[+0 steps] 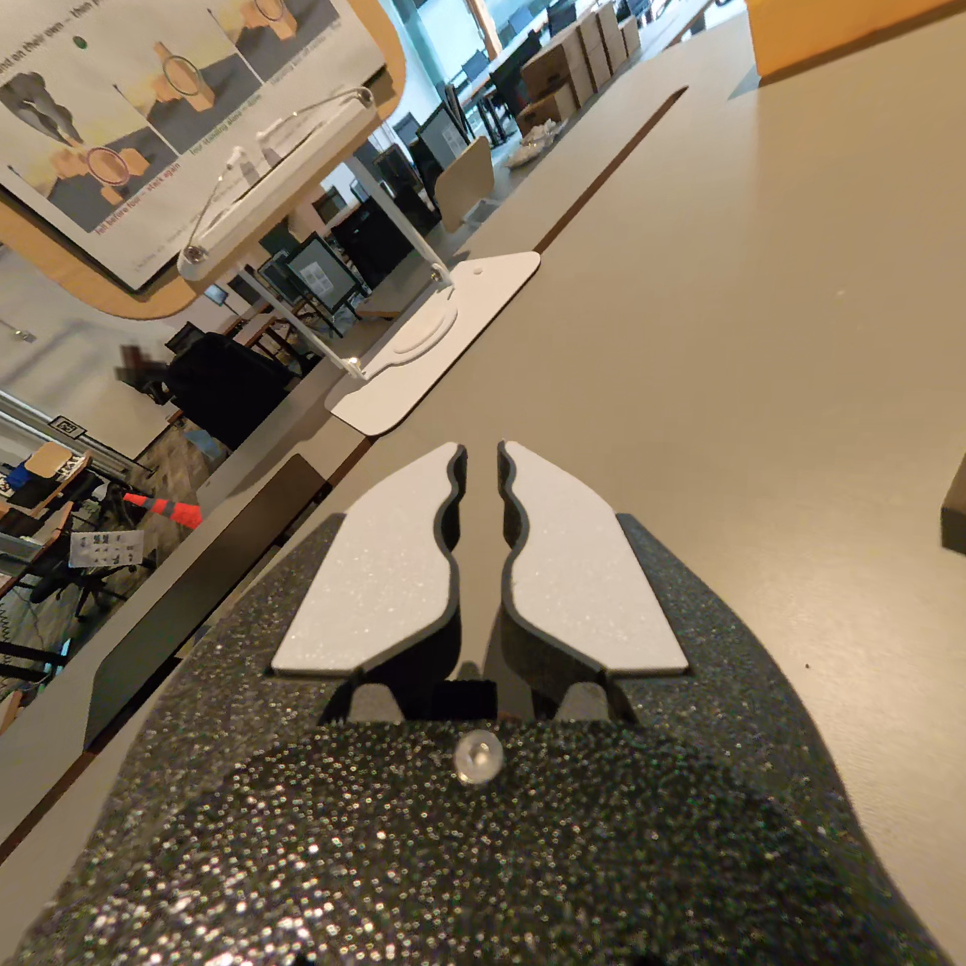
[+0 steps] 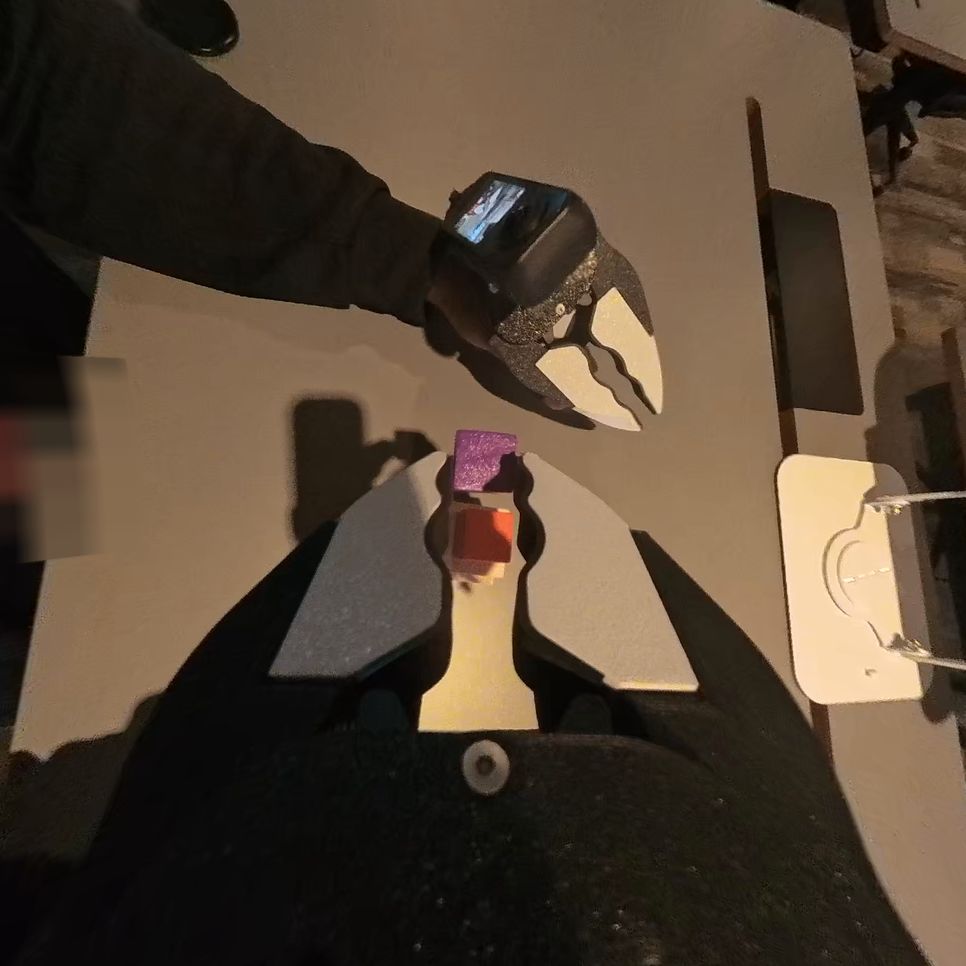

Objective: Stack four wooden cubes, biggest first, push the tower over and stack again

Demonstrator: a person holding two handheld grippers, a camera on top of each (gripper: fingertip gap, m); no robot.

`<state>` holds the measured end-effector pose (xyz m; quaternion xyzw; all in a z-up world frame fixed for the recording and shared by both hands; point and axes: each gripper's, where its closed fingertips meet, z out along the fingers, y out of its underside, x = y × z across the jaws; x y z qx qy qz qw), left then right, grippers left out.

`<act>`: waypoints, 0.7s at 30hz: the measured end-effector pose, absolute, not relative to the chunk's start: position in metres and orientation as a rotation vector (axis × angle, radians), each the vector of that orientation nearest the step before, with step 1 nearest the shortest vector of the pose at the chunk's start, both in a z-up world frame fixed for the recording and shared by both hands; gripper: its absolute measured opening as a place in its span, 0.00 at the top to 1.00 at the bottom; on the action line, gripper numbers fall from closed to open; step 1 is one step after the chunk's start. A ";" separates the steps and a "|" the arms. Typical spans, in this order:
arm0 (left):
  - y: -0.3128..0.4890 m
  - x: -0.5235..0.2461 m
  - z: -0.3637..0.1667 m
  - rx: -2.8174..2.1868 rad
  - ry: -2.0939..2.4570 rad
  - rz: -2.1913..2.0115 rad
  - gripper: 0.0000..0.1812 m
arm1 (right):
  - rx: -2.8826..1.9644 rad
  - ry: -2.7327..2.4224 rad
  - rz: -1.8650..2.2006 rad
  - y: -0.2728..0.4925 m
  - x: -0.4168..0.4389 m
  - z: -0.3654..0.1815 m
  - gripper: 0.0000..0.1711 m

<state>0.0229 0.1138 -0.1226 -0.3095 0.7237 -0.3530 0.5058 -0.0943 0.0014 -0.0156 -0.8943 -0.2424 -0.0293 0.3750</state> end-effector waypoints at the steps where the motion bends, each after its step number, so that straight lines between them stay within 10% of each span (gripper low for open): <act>1: 0.113 0.023 -0.124 -0.742 1.754 -0.844 0.94 | -2.295 -0.636 -0.053 0.001 -0.094 -0.018 0.87; 21: 0.115 0.035 -0.143 -0.765 1.843 -0.701 0.95 | -2.429 -0.626 0.044 -0.015 -0.072 -0.052 0.87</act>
